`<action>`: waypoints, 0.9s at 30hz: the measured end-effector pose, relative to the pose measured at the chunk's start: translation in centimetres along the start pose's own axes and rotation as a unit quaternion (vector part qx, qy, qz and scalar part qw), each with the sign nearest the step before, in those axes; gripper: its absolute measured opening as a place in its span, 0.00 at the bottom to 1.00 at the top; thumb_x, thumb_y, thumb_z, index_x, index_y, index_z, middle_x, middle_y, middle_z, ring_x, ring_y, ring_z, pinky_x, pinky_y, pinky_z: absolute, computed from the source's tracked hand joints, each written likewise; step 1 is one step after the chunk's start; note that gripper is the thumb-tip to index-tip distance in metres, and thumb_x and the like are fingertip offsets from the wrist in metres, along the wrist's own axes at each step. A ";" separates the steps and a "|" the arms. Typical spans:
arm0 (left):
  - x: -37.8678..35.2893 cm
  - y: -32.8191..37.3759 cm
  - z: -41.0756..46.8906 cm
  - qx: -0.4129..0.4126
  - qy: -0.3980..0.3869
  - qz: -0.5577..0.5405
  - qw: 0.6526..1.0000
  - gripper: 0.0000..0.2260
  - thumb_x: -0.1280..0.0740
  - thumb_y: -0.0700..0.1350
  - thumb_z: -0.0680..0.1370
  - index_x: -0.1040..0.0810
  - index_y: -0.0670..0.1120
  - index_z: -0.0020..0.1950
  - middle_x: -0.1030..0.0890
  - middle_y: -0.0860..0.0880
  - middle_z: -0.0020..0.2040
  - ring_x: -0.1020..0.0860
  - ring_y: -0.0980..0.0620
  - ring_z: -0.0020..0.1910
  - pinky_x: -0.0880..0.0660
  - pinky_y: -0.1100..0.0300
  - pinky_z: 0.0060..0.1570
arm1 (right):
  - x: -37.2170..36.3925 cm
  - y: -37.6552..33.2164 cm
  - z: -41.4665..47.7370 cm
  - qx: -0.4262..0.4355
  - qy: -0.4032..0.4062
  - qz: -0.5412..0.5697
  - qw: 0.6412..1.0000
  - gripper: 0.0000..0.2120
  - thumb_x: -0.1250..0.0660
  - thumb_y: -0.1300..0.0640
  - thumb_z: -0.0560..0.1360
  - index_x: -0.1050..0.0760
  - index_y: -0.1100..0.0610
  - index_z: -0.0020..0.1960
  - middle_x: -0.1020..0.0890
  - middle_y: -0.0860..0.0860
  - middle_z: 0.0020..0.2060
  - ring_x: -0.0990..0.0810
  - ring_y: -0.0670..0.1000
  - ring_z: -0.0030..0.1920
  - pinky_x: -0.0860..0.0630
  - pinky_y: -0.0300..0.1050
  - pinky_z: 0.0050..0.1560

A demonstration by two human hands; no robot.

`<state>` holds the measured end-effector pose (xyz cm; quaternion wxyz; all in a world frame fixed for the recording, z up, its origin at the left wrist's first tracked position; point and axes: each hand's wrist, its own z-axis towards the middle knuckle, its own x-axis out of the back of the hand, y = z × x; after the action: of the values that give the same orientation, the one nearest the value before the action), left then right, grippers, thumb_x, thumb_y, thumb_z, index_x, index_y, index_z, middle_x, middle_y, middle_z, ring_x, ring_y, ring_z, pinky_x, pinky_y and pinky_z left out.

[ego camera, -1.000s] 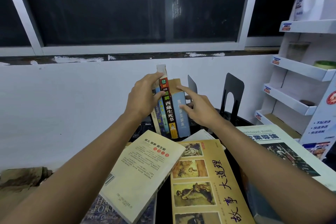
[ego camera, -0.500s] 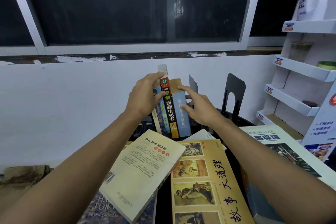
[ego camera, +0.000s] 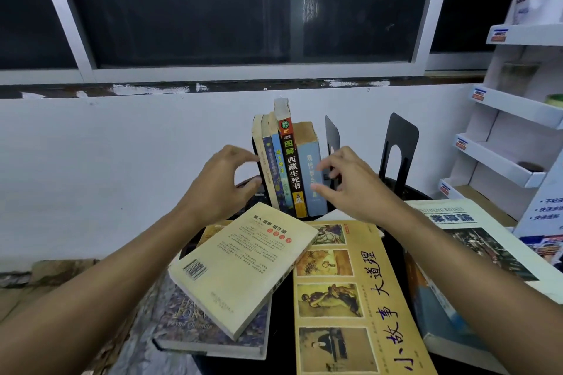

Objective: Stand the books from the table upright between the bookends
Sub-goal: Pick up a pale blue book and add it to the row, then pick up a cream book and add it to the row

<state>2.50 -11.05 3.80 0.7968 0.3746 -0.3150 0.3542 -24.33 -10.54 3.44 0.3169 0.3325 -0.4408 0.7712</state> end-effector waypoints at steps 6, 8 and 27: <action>1.2 -2.2 -4.6 0.069 -0.090 0.007 0.994 0.17 0.30 0.52 0.78 0.22 0.51 0.66 0.23 0.53 0.62 0.22 0.55 0.57 0.22 0.56 0.56 | -1.7 -2.1 -4.5 -0.027 -0.103 -0.025 0.994 0.12 0.30 0.42 0.76 0.21 0.49 0.54 0.27 0.39 0.49 0.27 0.40 0.49 0.29 0.38 0.48; 1.3 -3.0 -5.6 0.096 -0.131 0.022 0.986 0.20 0.30 0.53 0.78 0.23 0.50 0.68 0.23 0.53 0.63 0.22 0.55 0.57 0.22 0.57 0.57 | -2.5 -2.5 -5.5 -0.031 -0.124 -0.031 0.991 0.14 0.29 0.42 0.76 0.20 0.50 0.54 0.26 0.40 0.50 0.26 0.41 0.51 0.26 0.38 0.48; 1.0 -2.6 -8.9 0.135 -0.229 -0.003 0.964 0.08 0.32 0.54 0.80 0.19 0.56 0.58 0.18 0.60 0.42 0.21 0.62 0.35 0.30 0.72 0.32 | -5.1 -3.1 -6.3 -0.075 -0.158 -0.071 0.982 0.24 0.37 0.33 0.76 0.22 0.50 0.61 0.29 0.44 0.51 0.28 0.47 0.55 0.25 0.50 0.58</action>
<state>7.28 -4.64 -1.03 0.6460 0.5511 -0.4375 0.2960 -20.48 -4.63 -1.63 0.3211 0.4553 -0.5173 0.6496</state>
